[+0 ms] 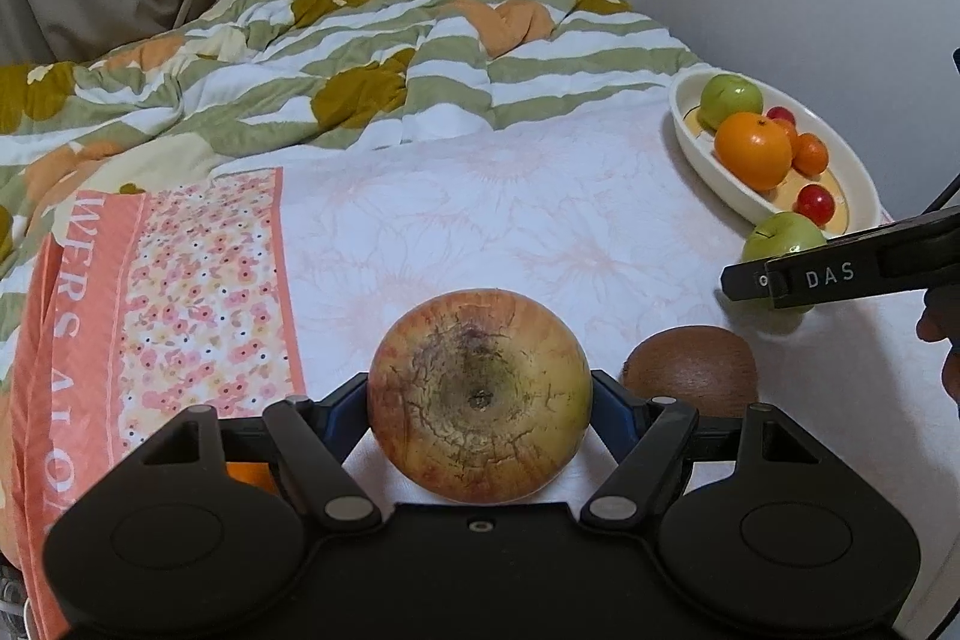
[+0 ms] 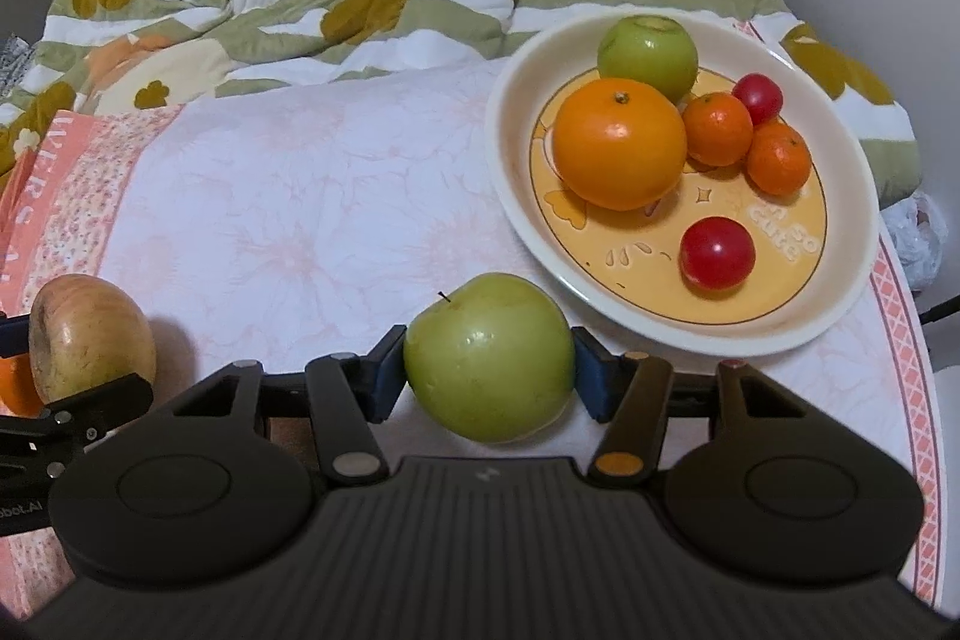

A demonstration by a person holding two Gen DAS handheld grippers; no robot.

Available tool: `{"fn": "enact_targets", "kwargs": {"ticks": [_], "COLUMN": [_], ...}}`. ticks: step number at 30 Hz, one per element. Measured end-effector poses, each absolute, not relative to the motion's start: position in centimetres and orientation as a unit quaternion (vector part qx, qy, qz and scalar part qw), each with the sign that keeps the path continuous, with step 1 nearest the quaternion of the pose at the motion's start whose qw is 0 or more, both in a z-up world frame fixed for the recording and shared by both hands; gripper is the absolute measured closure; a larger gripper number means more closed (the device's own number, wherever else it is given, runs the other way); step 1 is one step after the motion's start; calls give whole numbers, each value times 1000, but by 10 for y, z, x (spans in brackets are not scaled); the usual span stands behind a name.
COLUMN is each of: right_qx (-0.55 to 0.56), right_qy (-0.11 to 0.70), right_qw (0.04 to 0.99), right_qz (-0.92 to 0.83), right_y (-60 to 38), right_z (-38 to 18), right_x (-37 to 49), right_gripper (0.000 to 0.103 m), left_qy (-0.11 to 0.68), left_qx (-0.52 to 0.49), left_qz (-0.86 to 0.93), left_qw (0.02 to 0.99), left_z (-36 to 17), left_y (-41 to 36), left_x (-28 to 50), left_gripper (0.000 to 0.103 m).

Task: Organize fruits
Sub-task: 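Carry the yellow-red apple with the left tool to the bowl while the right tool carries the green apple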

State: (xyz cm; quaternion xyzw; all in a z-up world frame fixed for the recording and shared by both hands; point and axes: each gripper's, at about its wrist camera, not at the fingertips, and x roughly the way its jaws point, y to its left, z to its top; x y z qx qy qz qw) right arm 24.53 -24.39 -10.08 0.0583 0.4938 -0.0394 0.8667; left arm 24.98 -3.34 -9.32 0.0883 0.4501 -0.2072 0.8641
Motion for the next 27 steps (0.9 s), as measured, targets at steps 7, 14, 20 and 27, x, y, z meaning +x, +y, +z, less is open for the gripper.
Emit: {"fn": "enact_targets", "kwargs": {"ticks": [7,14,20,27], "right_qx": [63,71,94,83], "right_qy": [476,449,428,401], "right_qw": [876,889,897,909], "right_qz": [-41,-47,-64,-72], "right_y": [-235,-225,-228,-253], "right_z": [-80,-50,-17,12], "right_x": [231,209,187,164], "right_gripper": [31,31,31,31], "left_qy": [435,412,390,365], "left_qx": [79,79,70,70], "left_qz": [-217,-227,-256,-260], "left_qw": [870,879,882,891], "left_z": [-75,-49,-29,-8], "left_y": [-28,-28,-27,-44], "left_x": [238,224,213,197], "left_gripper": [24,24,24,24]}}
